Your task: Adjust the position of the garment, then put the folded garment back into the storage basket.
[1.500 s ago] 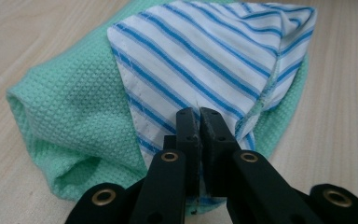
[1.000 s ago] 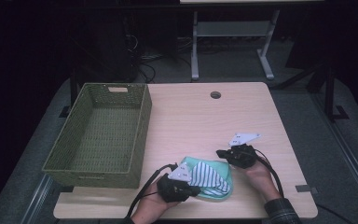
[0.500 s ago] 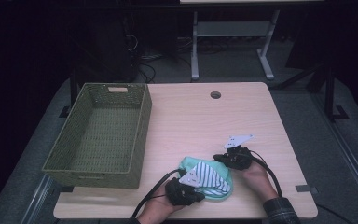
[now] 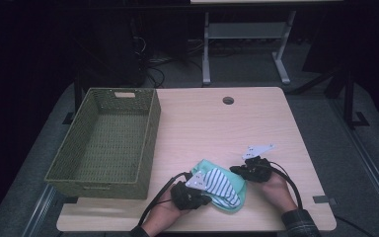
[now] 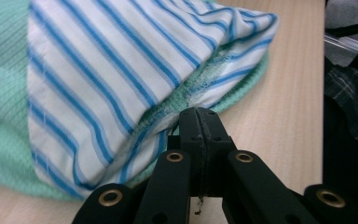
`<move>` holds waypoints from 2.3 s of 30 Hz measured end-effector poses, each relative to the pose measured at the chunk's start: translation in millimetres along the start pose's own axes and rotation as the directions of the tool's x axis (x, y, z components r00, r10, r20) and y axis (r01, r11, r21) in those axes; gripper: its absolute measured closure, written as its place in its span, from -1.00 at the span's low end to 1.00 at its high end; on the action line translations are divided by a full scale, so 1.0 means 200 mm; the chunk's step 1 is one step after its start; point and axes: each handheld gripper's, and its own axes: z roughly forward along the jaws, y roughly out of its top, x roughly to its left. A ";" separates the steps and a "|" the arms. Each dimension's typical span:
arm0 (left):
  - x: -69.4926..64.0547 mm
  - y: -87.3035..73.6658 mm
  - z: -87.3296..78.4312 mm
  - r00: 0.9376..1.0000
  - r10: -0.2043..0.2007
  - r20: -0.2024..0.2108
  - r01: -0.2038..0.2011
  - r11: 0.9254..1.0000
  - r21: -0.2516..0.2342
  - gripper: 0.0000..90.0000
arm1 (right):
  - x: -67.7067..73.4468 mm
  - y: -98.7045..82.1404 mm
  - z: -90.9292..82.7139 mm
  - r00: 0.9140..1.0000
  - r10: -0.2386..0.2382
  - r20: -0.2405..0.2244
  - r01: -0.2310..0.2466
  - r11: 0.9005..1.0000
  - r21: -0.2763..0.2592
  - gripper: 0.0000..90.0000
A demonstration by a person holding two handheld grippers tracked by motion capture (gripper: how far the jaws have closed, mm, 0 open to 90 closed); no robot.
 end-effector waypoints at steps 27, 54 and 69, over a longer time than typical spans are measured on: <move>0.25 0.07 0.00 0.989 -0.007 -0.149 0.003 1.000 -0.026 0.98 | 0.12 -0.11 -0.11 0.999 -0.033 -0.016 0.033 0.999 0.020 0.99; 0.24 0.24 -0.13 0.990 0.133 -0.042 -0.132 0.991 0.017 -0.25 | 0.01 -0.28 -0.21 0.975 0.069 0.210 -0.058 0.997 -0.056 -0.60; 0.23 0.32 0.00 0.967 0.255 -0.004 -0.250 0.954 0.165 -0.62 | 0.01 -0.28 -0.21 0.974 0.073 0.214 -0.063 0.997 -0.053 -0.63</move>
